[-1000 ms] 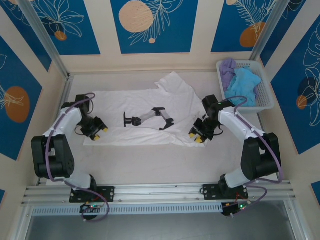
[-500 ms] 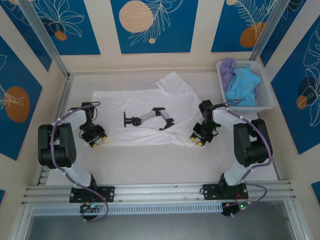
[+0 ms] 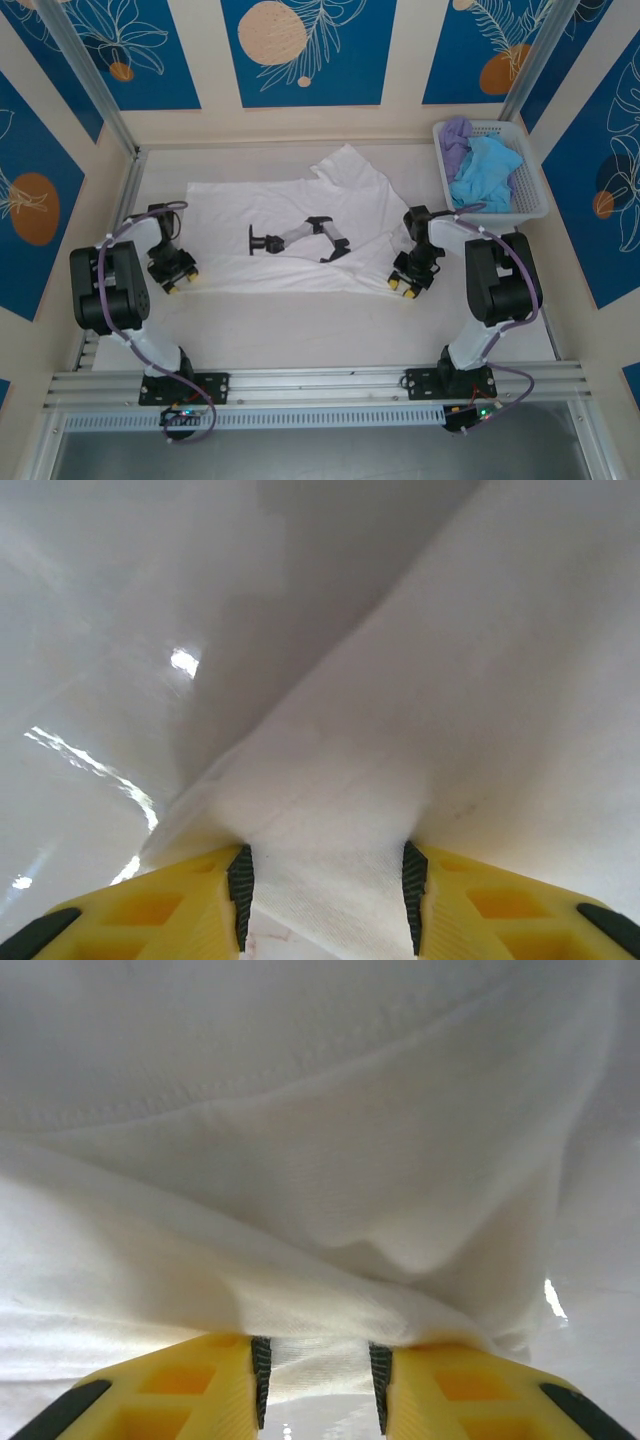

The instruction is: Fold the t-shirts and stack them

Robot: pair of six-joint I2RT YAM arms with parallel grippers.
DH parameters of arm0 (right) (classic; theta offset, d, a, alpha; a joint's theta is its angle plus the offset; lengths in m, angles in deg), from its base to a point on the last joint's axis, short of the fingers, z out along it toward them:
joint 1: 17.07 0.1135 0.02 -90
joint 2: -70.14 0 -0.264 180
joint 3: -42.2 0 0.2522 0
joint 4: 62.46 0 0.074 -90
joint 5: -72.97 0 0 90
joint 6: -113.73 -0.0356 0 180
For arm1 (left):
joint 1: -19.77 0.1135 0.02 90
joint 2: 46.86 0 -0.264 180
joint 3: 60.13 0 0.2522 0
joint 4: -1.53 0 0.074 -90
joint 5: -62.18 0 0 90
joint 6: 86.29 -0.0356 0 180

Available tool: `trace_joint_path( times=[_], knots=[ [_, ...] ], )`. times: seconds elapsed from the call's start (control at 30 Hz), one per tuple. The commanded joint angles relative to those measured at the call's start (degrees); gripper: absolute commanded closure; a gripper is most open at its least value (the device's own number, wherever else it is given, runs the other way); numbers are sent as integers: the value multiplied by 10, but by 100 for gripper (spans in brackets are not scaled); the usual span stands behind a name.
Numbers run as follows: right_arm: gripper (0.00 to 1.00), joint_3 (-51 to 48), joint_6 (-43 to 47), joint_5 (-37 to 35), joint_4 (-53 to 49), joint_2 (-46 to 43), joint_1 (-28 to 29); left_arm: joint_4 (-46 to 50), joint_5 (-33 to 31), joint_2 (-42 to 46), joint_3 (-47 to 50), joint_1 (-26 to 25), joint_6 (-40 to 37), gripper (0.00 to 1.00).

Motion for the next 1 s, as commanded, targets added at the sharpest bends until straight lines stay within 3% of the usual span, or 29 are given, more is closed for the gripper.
trace_joint_path(
  times=[0.0,0.27,0.4,0.57,0.67,0.8,0.87,0.97],
  knots=[
    [63,-22,20,-51,-12,4,-11,8,-17,-16,-16,16,-16,56],
    [59,-54,40,-60,-3,-35,-12,16,-32,-23,-26,23,-26,57],
    [52,-65,44,-54,-8,-76,-12,25,-35,3,-21,23,-22,55],
    [46,-39,47,-41,-22,-121,-12,46,-8,41,-43,21,-10,48],
    [45,-9,47,-36,-39,-136,-13,66,-4,73,-76,4,3,36],
    [44,17,32,-28,-54,-167,-14,81,-22,120,-128,-73,15,25],
    [44,19,17,-20,-52,-192,-14,70,-24,133,-146,-137,12,24],
    [44,12,-10,-2,-40,-235,-12,8,33,129,-153,-253,-25,23]
  ],
)
